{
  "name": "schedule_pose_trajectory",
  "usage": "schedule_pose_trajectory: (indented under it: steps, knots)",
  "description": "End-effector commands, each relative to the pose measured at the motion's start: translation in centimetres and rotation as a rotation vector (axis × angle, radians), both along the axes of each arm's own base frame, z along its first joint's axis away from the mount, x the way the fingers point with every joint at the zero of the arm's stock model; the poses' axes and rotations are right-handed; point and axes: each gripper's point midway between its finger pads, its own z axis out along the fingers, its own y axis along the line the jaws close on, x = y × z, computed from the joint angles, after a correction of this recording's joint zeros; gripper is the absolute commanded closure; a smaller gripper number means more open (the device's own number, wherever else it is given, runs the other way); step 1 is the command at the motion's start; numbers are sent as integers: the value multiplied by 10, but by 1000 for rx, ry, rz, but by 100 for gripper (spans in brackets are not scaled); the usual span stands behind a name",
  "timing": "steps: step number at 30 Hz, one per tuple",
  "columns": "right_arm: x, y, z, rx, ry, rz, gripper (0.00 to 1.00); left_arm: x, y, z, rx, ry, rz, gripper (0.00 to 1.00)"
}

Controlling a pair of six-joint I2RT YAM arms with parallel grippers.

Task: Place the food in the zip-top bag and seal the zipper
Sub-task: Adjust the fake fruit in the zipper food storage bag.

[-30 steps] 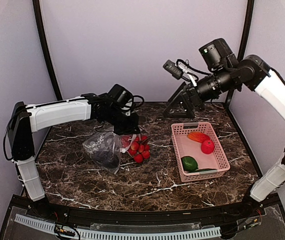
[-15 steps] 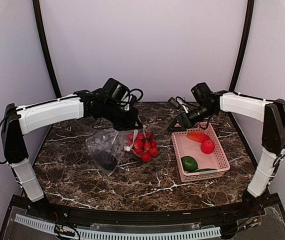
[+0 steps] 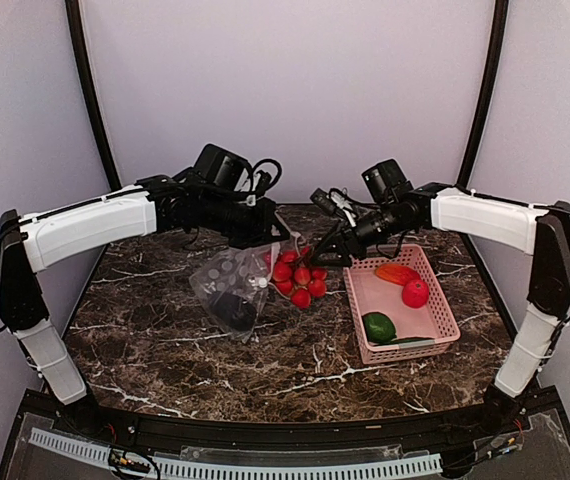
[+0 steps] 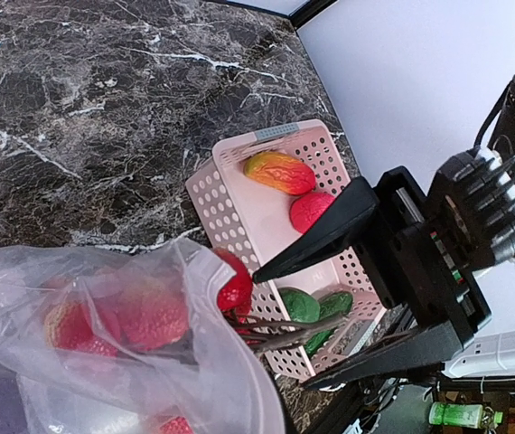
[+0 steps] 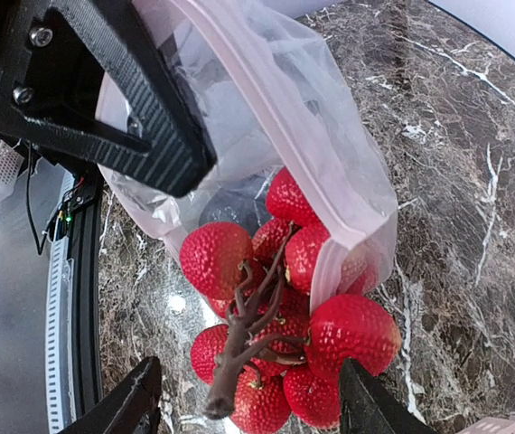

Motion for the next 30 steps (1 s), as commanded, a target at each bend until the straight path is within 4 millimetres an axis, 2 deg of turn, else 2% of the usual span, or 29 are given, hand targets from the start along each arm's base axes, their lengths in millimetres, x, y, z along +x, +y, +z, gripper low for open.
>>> schedule_pose_trajectory:
  steps: [1, 4, 8, 10, 11, 13, 15, 17, 18, 23, 28, 30]
  knots:
    - [5, 13, 18, 31, -107, 7, 40, -11, 2, 30, -65, -42, -22, 99]
    - [4, 17, 21, 28, -145, 11, 48, -13, 3, 28, -57, -37, -26, 99]
    - [5, 19, 22, 22, -163, 5, 73, -14, 3, 26, -55, -32, -29, 99]
    - [7, 18, 23, 19, -164, -6, 92, -14, 3, 26, -56, -32, -28, 99]
    - [8, 19, 22, 14, -164, -12, 97, -14, 2, 26, -57, -33, -28, 99]
    - [10, 18, 22, 12, -167, -19, 97, -14, 2, 26, -57, -34, -30, 99]
    - [10, 19, 25, 15, -169, -20, 88, -13, 1, 24, -55, -31, -31, 99]
    - [10, 19, 29, 21, -167, -20, 83, -13, 0, 22, -54, -26, -33, 99]
    - [10, 20, 30, 24, -168, -19, 84, -13, 0, 21, -52, -24, -35, 99]
    - [8, 19, 44, 46, -180, -19, 100, -14, -2, 14, -45, -8, -44, 99]
    - [4, 15, 56, 50, -202, -22, 100, -14, -5, 8, -31, -1, -60, 99]
    - [-1, 12, 67, 60, -227, -16, 100, -13, -4, 3, 5, 5, -68, 99]
